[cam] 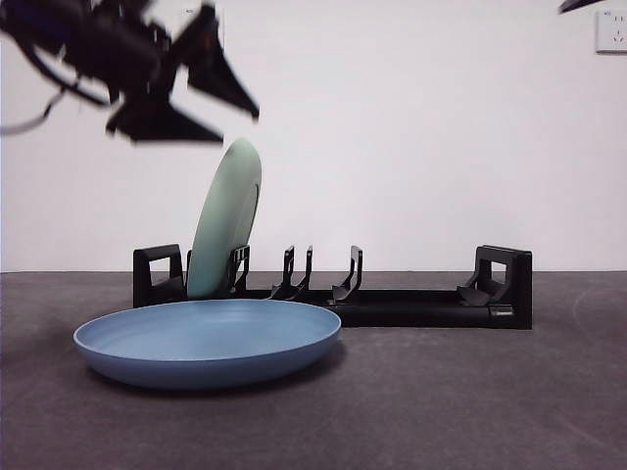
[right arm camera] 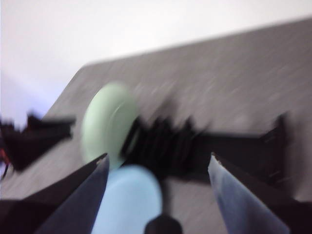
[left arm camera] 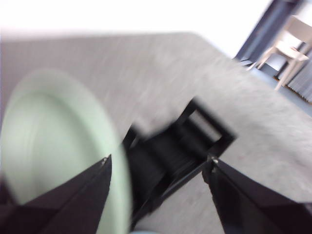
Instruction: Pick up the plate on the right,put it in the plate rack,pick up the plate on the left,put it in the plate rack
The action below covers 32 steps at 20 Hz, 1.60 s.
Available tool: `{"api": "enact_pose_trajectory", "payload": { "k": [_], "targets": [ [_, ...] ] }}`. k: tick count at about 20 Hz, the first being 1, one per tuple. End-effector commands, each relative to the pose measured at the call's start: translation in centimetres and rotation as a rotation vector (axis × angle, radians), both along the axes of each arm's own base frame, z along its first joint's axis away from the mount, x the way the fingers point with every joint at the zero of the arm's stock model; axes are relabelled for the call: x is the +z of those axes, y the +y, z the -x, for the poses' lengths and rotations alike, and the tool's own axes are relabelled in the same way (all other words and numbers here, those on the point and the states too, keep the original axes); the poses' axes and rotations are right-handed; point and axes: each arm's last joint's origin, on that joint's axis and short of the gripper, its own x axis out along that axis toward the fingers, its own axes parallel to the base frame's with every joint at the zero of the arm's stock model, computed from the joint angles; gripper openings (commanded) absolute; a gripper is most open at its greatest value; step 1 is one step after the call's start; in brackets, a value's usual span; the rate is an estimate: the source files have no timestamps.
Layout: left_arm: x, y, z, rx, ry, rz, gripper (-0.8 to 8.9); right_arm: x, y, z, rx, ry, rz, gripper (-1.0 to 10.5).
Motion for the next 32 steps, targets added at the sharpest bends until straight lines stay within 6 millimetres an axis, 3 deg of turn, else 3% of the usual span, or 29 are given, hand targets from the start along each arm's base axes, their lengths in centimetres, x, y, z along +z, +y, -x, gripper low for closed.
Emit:
{"api": "enact_pose_trajectory", "payload": {
  "k": [1,5,7,12,16,20,28,31,32],
  "targets": [
    [2.8,-0.2,1.9,-0.071,-0.166,-0.087,3.25,-1.4,0.9,-1.0,0.083,0.09,-0.004,3.4],
    [5.4,-0.4,5.2,-0.092,-0.303,-0.193,3.24,-3.8,2.5,-2.5,0.184,0.224,0.02,3.3],
    [6.6,-0.5,7.2,-0.09,-0.384,-0.265,3.24,-5.3,3.5,-3.5,0.234,0.288,0.027,2.8],
    [8.5,-0.4,11.1,-0.048,-0.528,-0.427,3.24,-8.3,6.0,-5.3,0.299,0.377,0.064,2.7],
    [10.0,0.0,14.8,0.056,-0.618,-0.562,3.23,-12.7,9.0,-7.3,0.355,0.483,0.095,2.7],
    [10.8,0.4,17.4,0.08,-0.656,-0.574,3.23,-16.7,11.5,-8.8,0.377,0.548,0.102,2.7],
    [10.3,0.1,18.6,0.063,-0.629,-0.626,3.22,-21.5,13.6,-9.7,0.372,0.631,0.115,2.4],
    [10.2,0.0,18.8,0.047,-0.625,-0.631,3.22,-21.7,13.8,-9.7,0.328,0.614,0.158,0.6],
    [10.2,0.0,18.8,0.043,-0.624,-0.633,3.22,-21.7,13.8,-9.7,0.329,0.618,0.156,0.6]
  ]
}}
